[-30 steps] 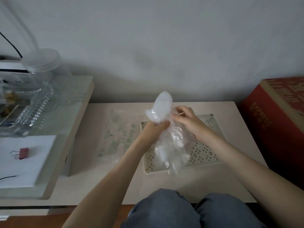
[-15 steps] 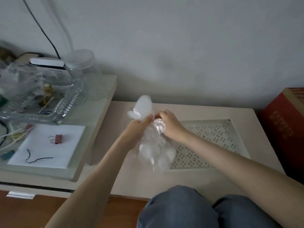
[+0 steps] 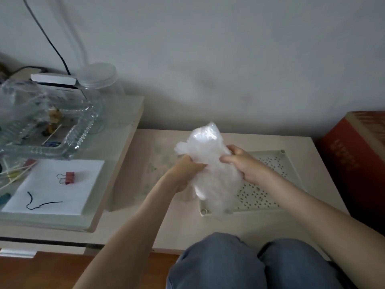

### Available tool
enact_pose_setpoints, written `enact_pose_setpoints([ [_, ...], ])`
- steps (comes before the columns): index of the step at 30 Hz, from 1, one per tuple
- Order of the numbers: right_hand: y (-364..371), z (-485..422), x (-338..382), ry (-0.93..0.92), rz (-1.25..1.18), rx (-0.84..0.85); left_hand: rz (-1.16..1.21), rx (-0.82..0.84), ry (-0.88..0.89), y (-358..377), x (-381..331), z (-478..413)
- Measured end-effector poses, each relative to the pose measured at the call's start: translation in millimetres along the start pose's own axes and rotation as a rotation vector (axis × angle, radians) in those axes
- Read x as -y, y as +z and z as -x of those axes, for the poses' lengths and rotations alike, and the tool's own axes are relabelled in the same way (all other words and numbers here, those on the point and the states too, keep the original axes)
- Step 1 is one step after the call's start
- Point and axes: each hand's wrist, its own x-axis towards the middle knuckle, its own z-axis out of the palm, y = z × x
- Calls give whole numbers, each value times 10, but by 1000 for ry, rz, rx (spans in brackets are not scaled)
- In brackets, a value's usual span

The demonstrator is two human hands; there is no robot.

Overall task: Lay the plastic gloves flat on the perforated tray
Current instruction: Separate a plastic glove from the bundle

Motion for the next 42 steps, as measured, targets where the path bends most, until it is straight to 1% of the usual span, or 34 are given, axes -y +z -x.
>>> enact_pose_setpoints([
  [2,-138,0,-130,61,13,-86,-63,3,-22,68,27,-60],
  [4,-245,-4,-260,121,31,-133,-172,-30,-58,115,55,-84],
  [5,-280,2,-321,143,60,-144,-211,-45,-63,127,91,-108],
  [7,-308,2,-424,160,199,-180,-223,-62,-68,145,182,-169],
  [9,-320,-20,-527,88,359,-261,-203,-87,-79,162,228,-190],
  [11,-324,-45,-599,-92,572,-368,-162,-80,-74,167,253,-225],
  [12,-318,-59,-619,-182,666,-379,-149,-67,-71,170,257,-240],
  [13,-306,-70,-616,-247,715,-355,-138,-56,-71,168,249,-243],
  [14,-279,-73,-599,-265,706,-307,-117,-42,-75,172,247,-249],
  [16,-206,-35,-525,-183,620,-179,-45,-2,-86,186,238,-246],
  [18,-150,-9,-480,-83,526,-97,6,44,-106,213,211,-221],
  [21,-114,13,-474,-29,362,-41,85,145,-121,251,174,-193],
  [23,-115,49,-458,-22,355,-4,56,173,-122,280,130,-154],
  [25,-111,56,-456,-36,411,-1,33,158,-134,292,139,-172],
  [27,-138,40,-487,-71,445,-38,21,124,-146,289,137,-187],
  [29,-179,53,-501,-85,367,-44,4,107,-148,283,132,-183],
  [31,-184,108,-474,-101,265,44,-53,79,-126,287,133,-171],
  [33,-152,195,-397,-107,248,181,-100,52,-109,296,136,-164],
  [34,-127,205,-376,-109,263,234,-131,39,-124,301,133,-162],
  [36,-75,166,-391,-146,376,247,-193,11,-192,321,162,-199],
  [38,-61,105,-452,-198,642,194,-220,8,-219,321,193,-208],
  [40,-71,68,-515,-187,857,144,-187,5,-192,296,244,-243],
  [42,-100,55,-534,-224,891,92,-161,-5,-166,246,318,-292],
])
